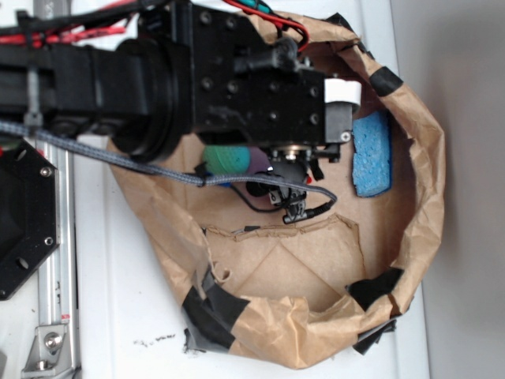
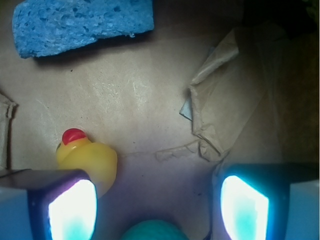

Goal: Grab the yellow duck.

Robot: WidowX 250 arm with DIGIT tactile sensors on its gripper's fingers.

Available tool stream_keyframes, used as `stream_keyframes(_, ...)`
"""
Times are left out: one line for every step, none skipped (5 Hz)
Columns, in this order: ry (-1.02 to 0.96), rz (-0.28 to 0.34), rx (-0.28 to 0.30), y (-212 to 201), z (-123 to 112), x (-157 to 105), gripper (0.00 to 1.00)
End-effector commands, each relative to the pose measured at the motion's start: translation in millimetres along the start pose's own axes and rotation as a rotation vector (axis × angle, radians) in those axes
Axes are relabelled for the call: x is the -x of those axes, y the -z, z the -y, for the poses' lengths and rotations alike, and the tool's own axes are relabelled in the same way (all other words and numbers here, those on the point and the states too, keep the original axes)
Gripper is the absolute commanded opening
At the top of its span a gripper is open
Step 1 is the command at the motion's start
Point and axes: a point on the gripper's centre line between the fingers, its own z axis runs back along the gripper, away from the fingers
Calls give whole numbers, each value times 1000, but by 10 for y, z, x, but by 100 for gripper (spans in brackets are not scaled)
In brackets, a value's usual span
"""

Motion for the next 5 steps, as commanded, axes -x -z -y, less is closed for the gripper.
stream_keyframes(-19, 40, 0, -57, -136, -74, 100)
stream_keyframes(-19, 40, 0, -57, -136, -74, 100)
stream_keyframes(-19, 40, 0, -57, -136, -74, 100)
stream_keyframes(-17, 50, 16, 85, -22, -140, 100)
stream_keyframes(15, -104, 0, 590, 342, -389, 100)
